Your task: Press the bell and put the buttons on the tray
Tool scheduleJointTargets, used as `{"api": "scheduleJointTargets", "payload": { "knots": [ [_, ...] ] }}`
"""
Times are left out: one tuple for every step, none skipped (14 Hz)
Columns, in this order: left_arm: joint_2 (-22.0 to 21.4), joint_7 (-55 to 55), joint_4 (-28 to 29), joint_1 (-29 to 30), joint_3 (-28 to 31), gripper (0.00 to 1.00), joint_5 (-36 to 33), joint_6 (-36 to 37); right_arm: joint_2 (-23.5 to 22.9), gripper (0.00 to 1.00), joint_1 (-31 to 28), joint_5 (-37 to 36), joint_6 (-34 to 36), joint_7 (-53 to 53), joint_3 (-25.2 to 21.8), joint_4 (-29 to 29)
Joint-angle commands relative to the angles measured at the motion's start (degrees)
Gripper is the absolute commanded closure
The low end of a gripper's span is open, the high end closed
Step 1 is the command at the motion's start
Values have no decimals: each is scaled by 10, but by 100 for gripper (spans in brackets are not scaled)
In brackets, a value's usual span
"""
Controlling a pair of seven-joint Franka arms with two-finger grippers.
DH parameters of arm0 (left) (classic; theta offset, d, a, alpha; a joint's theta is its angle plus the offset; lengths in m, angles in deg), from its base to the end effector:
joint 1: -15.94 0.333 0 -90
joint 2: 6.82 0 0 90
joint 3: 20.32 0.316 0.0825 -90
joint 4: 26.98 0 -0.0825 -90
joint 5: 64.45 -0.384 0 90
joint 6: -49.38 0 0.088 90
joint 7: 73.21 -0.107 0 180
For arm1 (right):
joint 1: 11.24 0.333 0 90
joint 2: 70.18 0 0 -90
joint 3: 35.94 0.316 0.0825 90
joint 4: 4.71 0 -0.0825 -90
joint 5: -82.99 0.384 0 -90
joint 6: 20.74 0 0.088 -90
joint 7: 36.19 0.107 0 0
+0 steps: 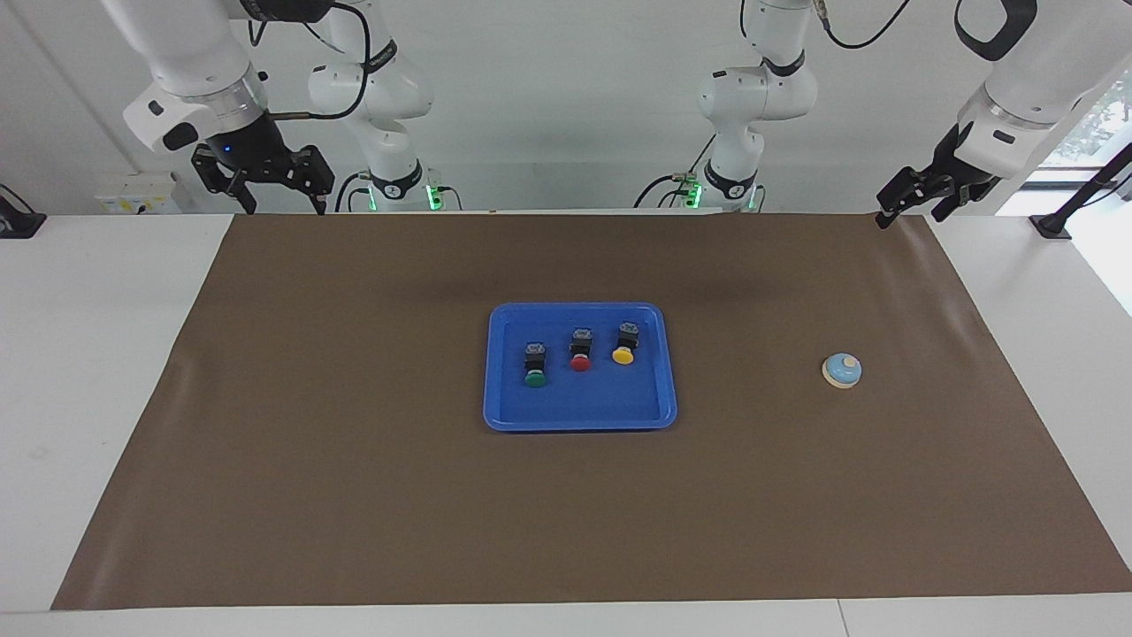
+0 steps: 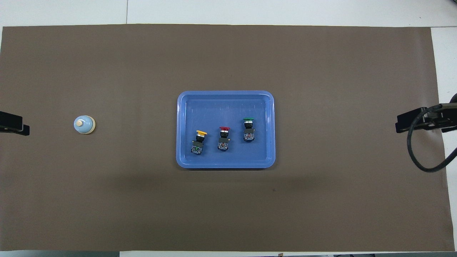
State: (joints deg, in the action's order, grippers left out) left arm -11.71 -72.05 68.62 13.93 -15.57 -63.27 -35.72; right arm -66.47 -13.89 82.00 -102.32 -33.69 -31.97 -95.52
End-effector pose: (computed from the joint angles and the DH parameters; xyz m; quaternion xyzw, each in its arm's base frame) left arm 0.5169 0.0242 0.6174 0.9981 0.0333 -0.0489 0.0145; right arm 0.5184 0.0112 0.6405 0.9987 -0.0113 -0.0478 0.0124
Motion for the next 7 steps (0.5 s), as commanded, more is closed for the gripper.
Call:
{"api": "scheduleJointTargets", "payload": {
  "knots": [
    [1,3,-2,-5,-4,0,-6,10,9,0,-12,-5,-4,-7,9,-11],
    [0,3,-2,-5,-4,0,-6,12,9,0,-12,-6,-4,-7,9,-11],
    [1,4,-2,-5,-3,0,-7,11,9,0,-12,-6,-4,-7,9,-10],
    [1,4,-2,-5,-4,0,-7,7,9,0,-12,-6,-4,-7,9,-11],
    [1,4,-3,-5,-4,0,-7,9,9,0,-12,-6,-4,-7,9,-11],
    [3,3,-6,-5,-4,0,-8,14,9,0,-12,-6,-4,-7,9,-10],
    [7,3,-15,-5,-5,0,-8,13,9,0,-12,-5,-4,-7,9,-10]
  ]
}}
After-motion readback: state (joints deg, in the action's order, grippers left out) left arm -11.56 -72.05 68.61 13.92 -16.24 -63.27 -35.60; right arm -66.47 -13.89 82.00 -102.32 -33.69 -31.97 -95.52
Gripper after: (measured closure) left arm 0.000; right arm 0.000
